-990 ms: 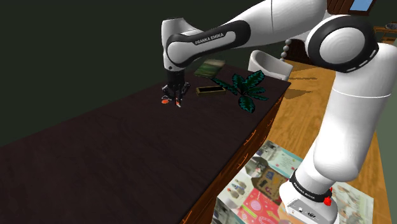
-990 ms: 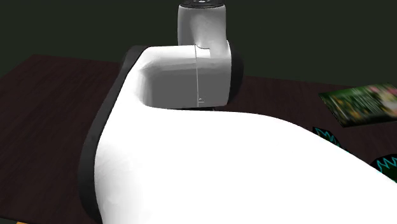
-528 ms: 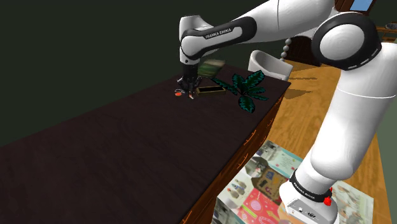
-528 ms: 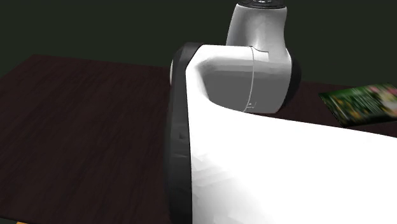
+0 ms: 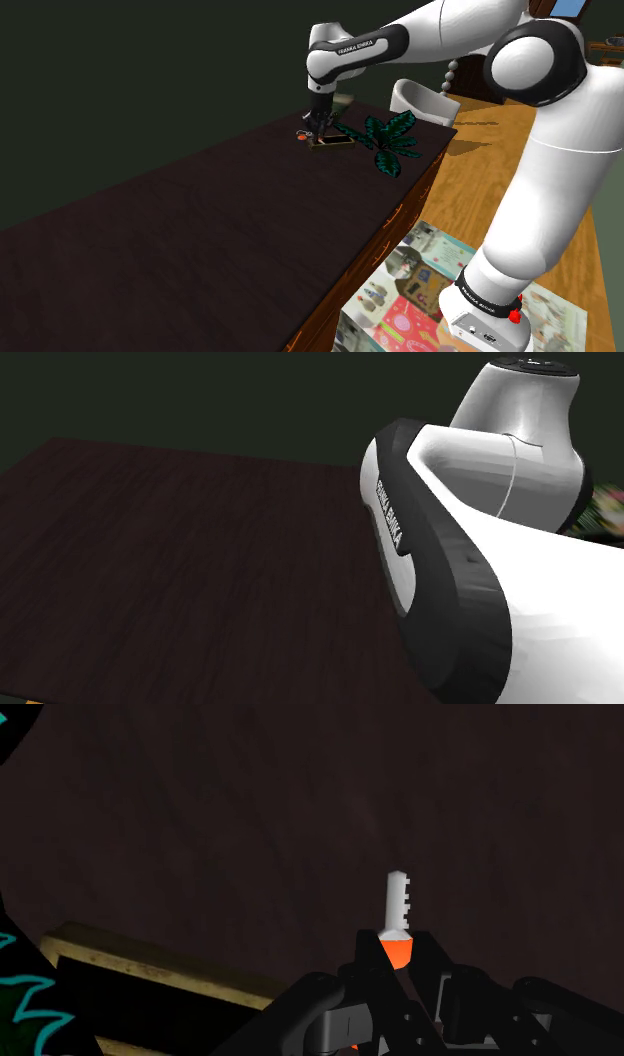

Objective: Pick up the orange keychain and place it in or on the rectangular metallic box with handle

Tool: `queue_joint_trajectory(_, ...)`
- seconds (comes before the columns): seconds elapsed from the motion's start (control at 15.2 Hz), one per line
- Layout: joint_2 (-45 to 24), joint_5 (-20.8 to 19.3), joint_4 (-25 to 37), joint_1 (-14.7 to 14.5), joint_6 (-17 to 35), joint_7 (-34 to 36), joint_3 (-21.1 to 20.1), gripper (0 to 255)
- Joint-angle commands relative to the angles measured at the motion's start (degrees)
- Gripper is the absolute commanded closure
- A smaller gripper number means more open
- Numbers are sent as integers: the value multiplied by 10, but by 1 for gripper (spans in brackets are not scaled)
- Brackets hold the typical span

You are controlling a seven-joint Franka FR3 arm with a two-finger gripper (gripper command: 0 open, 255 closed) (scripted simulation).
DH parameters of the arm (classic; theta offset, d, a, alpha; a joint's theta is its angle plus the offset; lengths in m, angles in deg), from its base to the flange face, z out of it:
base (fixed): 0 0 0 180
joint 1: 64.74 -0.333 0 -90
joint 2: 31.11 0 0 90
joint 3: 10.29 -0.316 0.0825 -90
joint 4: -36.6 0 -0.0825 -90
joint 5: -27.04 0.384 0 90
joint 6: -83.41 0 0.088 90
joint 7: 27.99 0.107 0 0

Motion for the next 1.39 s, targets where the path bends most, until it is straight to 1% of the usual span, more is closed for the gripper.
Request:
queue_joint_trajectory(0.0, -5, 2, 6, 14, -1, -25, 10, 255)
queue_joint_trajectory(0.33, -29, 6, 40, 51, -11, -88, 34, 255)
queue_joint_trajectory(0.59, -60, 10, 85, 83, -25, -140, 53, 255)
queue_joint_trajectory(1.32, -79, 10, 28, 83, 52, -140, 53, 255)
